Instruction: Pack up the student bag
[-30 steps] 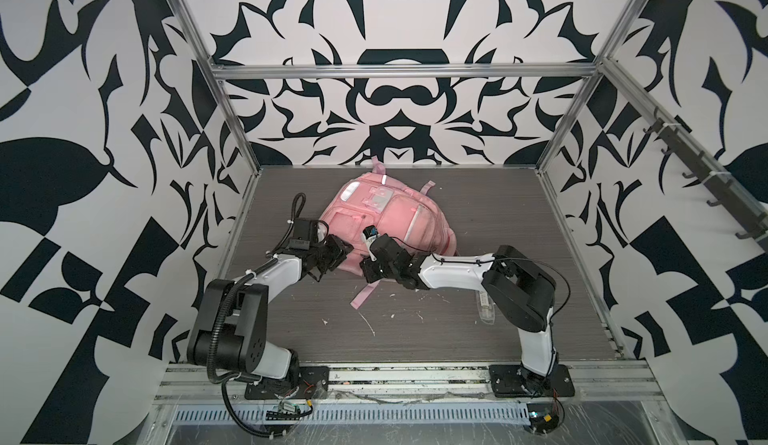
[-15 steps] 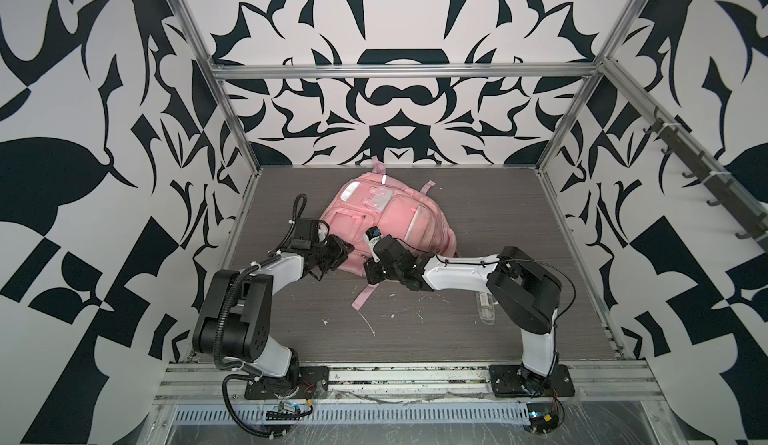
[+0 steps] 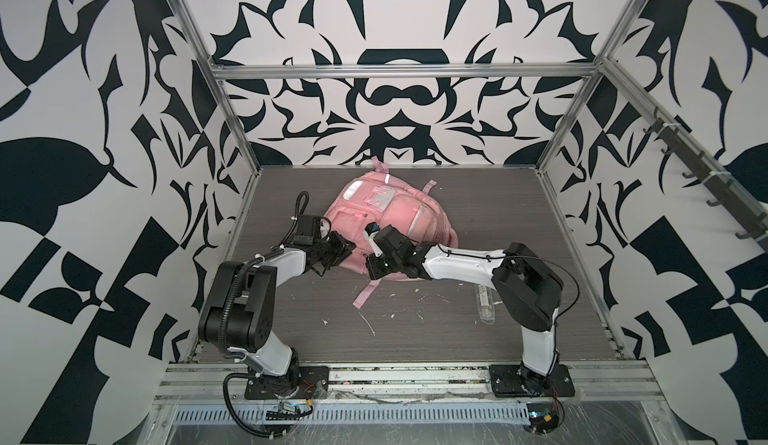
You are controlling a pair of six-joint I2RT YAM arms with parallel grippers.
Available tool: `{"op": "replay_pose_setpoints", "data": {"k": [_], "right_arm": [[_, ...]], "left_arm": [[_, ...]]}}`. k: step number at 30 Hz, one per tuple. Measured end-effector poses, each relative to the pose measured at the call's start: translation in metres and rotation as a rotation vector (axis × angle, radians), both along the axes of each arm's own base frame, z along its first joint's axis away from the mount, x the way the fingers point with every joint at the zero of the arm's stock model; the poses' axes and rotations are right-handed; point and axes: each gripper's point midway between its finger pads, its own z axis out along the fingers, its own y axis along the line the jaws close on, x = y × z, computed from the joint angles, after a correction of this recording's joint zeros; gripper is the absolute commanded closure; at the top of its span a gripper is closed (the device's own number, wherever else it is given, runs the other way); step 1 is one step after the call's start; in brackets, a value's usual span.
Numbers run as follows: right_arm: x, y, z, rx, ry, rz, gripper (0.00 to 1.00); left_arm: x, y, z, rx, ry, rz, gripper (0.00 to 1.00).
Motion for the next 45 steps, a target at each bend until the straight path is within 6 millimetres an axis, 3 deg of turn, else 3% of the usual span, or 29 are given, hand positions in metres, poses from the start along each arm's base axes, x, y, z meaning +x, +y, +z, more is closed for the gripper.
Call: {"op": "replay_pose_setpoints", "data": {"k": [4,8,11,18,22,27,32,36,42,45], "right_arm": [[-0.005,-0.007,-0.006,-0.037,0.021,0.016,1.0],[-0.013,-0.018,-0.002,-0.063,0.024,0.031,1.0],[-0.023,-0.038,0.007,-0.079,0.027,0.037,1.0],[-0.046,-0.107,0.006,-0.122,0.089,0.002,1.0],[-0.041,-0.142,0.007,-0.127,0.103,-0.061,1.0],[-0.033,-0.163,0.013,-0.142,0.084,-0.115,1.0],[-0.038,-0.155,0.005,-0.201,0.079,-0.087,1.0],[-0.042,-0.138,0.001,-0.226,0.08,-0.05,1.0],[-0.045,-0.093,0.008,-0.204,0.062,0.023,1.0],[-0.045,-0.061,0.01,-0.187,0.063,0.065,1.0]], "left_arm": [[0.004,-0.001,0.003,-0.015,0.002,0.008,0.95],[0.004,0.001,0.003,-0.016,0.006,0.01,0.98],[0.004,0.003,0.005,-0.021,0.008,0.014,0.99],[0.008,0.016,0.008,-0.017,-0.006,0.045,0.99],[0.01,0.02,0.008,-0.015,-0.009,0.05,0.99],[0.01,0.02,0.008,-0.016,-0.008,0.05,0.97],[0.015,0.022,0.013,-0.004,-0.009,0.061,0.9],[0.034,0.025,0.022,0.017,-0.024,0.081,0.78],[0.082,0.018,0.023,0.016,-0.04,0.068,0.59],[0.09,0.015,0.022,0.015,-0.047,0.053,0.47]]}}
